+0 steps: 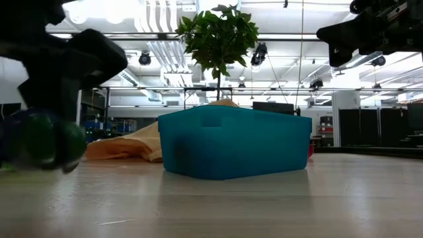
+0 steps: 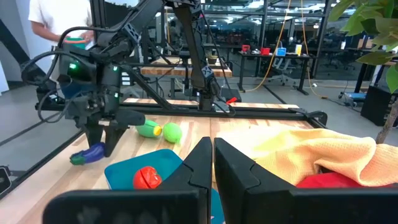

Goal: Pick and placing Produce into tupperware
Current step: Put the violet eggplant into the blue bin, then put the green corn into the blue bin

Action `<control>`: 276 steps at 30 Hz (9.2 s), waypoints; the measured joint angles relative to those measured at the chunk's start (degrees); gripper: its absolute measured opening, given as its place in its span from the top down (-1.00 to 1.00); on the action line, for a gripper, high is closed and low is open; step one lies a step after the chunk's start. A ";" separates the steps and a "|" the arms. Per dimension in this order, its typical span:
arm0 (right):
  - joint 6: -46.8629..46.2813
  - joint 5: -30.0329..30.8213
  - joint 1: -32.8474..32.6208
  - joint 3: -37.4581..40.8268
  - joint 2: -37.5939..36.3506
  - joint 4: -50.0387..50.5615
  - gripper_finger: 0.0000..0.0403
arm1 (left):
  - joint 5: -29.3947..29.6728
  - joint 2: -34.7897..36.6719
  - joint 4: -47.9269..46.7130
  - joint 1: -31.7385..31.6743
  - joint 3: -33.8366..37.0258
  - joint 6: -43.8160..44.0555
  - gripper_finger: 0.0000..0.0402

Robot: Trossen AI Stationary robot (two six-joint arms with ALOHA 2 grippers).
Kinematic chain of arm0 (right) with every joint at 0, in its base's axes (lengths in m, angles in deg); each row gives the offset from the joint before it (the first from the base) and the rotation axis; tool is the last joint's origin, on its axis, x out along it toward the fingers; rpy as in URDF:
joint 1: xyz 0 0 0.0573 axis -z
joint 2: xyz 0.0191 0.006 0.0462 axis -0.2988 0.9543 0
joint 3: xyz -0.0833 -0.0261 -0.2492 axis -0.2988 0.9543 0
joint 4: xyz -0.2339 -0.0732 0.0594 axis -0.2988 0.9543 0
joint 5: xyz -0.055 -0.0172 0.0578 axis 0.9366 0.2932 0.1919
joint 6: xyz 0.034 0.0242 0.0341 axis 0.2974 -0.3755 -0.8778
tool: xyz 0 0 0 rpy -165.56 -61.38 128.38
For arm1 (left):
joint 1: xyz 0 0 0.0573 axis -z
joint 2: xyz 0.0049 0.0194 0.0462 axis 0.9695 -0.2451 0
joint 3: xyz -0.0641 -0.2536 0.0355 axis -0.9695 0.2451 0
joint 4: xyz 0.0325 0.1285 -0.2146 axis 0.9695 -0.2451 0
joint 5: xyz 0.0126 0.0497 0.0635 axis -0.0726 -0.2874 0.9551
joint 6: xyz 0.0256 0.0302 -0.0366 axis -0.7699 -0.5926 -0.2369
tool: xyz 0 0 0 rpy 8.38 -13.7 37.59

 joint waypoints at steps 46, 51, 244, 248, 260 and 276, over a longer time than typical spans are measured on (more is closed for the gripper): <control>0.52 0.02 0.00 0.00 -0.01 0.09 0.96 | -13.55 8.87 19.01 -31.95 1.75 -33.39 0.21; 0.52 0.02 0.00 0.00 0.00 0.20 0.96 | -13.88 6.05 22.27 -32.50 1.70 -32.96 0.21; -7.26 1.46 0.11 0.00 1.51 6.50 0.96 | -14.46 3.54 -7.68 -24.67 -12.44 9.97 0.08; -7.26 1.46 0.11 0.00 1.51 6.57 0.96 | -15.89 3.54 -7.71 -29.04 -12.41 8.26 0.08; -7.26 1.46 0.11 0.02 1.75 9.57 0.96 | -21.25 -2.30 -0.29 -33.73 -12.15 4.50 0.08; -7.67 1.46 0.11 0.02 2.29 9.92 0.96 | -20.67 -3.70 -0.33 -34.07 -12.26 0.35 -0.07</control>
